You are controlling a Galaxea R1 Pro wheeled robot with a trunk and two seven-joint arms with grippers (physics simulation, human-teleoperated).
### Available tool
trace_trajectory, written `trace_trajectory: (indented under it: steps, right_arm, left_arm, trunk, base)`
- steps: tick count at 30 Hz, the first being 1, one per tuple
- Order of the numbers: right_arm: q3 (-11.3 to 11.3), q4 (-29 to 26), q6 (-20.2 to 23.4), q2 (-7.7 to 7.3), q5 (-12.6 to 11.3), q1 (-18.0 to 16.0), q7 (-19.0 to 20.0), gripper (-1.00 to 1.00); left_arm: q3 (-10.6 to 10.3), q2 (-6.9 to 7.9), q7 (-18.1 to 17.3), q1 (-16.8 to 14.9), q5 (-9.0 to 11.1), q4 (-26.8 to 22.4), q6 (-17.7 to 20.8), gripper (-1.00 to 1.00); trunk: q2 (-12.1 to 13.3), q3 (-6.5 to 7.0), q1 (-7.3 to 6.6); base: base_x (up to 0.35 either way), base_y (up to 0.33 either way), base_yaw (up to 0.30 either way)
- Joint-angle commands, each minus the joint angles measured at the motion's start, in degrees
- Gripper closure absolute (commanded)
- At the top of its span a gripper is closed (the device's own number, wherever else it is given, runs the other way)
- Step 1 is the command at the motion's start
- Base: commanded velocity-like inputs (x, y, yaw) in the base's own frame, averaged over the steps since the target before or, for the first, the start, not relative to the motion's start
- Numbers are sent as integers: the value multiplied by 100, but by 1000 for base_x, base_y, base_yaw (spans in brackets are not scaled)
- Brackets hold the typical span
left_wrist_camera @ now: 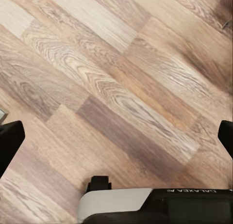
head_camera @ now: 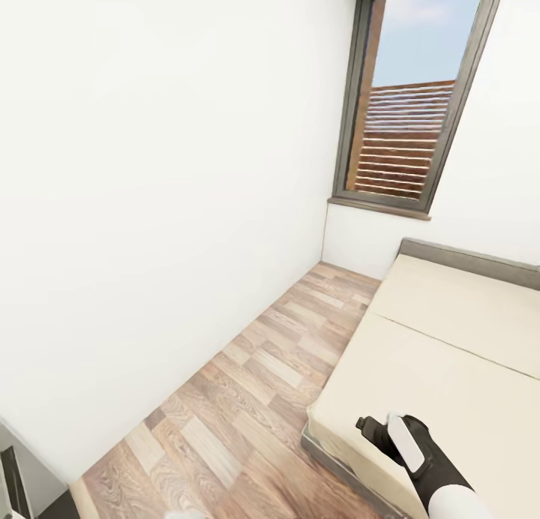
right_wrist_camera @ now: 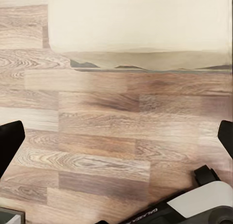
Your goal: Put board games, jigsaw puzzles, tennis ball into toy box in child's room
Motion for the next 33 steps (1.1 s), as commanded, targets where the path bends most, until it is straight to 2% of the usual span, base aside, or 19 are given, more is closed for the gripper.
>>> trace_trajectory:
  steps: [1,16,19,27,33]
  right_arm:
    - [-1,-10,17,-1,-60,-3,-47,-100]
    - [0,-10,17,-3,-60,-3,-47,-100]
    - [0,-10,17,-3,-60,-3,-49,-100]
    - [-6,-8,17,-11,-60,-3,-46,-100]
    - [-2,-3,17,3,-60,-3,-49,-100]
  left_arm:
    - [-49,1,27,-3,61,34,-28,-100]
    - [-58,1,30,145,52,573,-53,-100]
    - [-60,1,32,282,52,677,-51,-100]
    - [-60,1,33,947,52,752,-43,-100]
    - [-57,1,33,1129,52,757,-46,-100]
  trunk:
    - [-12,-9,3]
    - [-12,74,3]
    - [-12,92,3]
    - [-12,138,3]
    - [-12,172,3]
  base:
    - [-46,0,-270]
    - [-10,0,-217]
    - [0,0,-152]
    - [0,0,-140]
    - [0,0,-137]
